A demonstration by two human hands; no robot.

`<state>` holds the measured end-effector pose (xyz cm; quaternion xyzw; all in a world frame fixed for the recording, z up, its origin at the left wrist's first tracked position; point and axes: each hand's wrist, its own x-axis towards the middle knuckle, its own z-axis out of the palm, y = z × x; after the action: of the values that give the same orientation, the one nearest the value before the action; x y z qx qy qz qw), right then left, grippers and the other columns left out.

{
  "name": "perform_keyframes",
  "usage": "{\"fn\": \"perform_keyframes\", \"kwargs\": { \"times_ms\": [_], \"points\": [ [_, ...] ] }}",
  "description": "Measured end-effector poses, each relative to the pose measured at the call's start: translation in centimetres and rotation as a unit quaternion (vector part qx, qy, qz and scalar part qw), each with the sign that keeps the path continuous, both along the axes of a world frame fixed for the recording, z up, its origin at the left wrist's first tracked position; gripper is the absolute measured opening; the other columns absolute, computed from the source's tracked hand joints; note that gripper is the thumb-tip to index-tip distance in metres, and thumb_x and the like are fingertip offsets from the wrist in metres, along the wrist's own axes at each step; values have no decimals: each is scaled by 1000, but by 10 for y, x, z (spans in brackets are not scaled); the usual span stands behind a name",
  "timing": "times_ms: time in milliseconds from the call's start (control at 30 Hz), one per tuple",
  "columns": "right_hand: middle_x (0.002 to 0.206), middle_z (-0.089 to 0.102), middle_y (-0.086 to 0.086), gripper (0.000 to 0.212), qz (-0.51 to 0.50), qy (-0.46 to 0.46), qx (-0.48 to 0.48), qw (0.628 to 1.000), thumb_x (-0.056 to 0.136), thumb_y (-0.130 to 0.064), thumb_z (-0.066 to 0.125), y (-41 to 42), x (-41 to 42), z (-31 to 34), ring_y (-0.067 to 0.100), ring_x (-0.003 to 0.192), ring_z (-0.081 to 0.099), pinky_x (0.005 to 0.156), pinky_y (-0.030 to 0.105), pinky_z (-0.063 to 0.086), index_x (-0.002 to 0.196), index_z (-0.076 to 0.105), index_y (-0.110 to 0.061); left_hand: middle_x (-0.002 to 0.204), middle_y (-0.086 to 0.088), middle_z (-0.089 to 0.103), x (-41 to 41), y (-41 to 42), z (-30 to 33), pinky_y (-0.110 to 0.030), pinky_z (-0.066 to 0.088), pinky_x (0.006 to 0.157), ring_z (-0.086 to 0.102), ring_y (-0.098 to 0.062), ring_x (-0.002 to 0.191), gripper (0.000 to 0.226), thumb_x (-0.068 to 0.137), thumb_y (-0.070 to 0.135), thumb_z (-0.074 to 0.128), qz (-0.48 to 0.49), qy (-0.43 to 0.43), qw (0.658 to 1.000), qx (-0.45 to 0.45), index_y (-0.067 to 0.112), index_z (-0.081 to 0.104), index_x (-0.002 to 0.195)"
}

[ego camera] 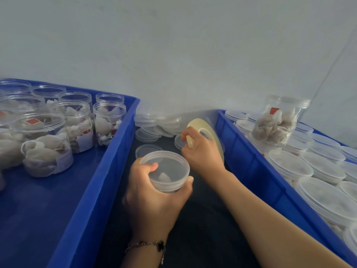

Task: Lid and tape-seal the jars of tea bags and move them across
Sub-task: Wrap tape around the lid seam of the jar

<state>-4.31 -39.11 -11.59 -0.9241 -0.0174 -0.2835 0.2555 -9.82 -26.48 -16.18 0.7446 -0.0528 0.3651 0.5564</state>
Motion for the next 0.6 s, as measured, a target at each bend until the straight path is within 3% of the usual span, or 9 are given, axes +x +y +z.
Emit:
{"fn": "perform_keyframes", "kwargs": {
  "times_ms": [100, 200, 333, 400, 500, 600],
  "points": [
    [58, 46, -3, 22, -10, -3, -18, 1000, 81, -10, 50, -1, 10, -1, 19, 53, 49, 48, 31, 39, 86, 46, -32, 105, 9, 54, -2, 2, 1, -24, 42, 71, 52, -9, 86, 72, 42, 57, 78, -3, -11, 1000, -3, 30, 41, 97],
    [71, 56, 8, 15, -105, 32, 9, 994, 90, -12, 47, -15, 28, 1, 30, 71, 58, 58, 34, 43, 99, 53, -21, 111, 12, 56, -12, 1, -1, -19, 48, 72, 57, -4, 88, 69, 43, 62, 69, -37, -39, 998, -9, 28, 44, 98],
    [97, 61, 13, 28, -65, 104, 14, 992, 90, -19, 51, -10, 36, -15, 31, 87, 59, 75, 41, 50, 116, 50, -29, 115, 13, 57, -10, -1, -1, -17, 50, 75, 59, -2, 96, 71, 44, 57, 73, -52, -77, 996, -18, 22, 46, 99],
    [107, 61, 6, 52, -15, 148, -4, 989, 89, -30, 58, -6, 32, -28, 25, 95, 59, 80, 38, 48, 135, 34, -36, 117, 20, 53, -9, -1, -3, -9, 47, 77, 55, 5, 97, 72, 44, 59, 73, -56, -77, 995, -8, 22, 46, 99],
    [100, 60, 6, 72, -37, 221, -106, 969, 92, -30, 55, -10, 30, -42, 22, 87, 59, 74, 33, 43, 146, 7, -27, 118, 21, 49, -9, 1, -4, -1, 40, 79, 50, 12, 98, 73, 45, 59, 73, -66, -81, 995, 1, 21, 45, 101],
    [101, 62, 4, 48, -63, 203, -211, 954, 91, -34, 53, -10, 27, -53, 20, 87, 61, 71, 31, 43, 129, 28, -19, 118, 16, 52, -10, 2, -2, -1, 40, 81, 50, 11, 100, 72, 47, 59, 73, -76, -80, 994, -4, 21, 45, 102]
  ]
}}
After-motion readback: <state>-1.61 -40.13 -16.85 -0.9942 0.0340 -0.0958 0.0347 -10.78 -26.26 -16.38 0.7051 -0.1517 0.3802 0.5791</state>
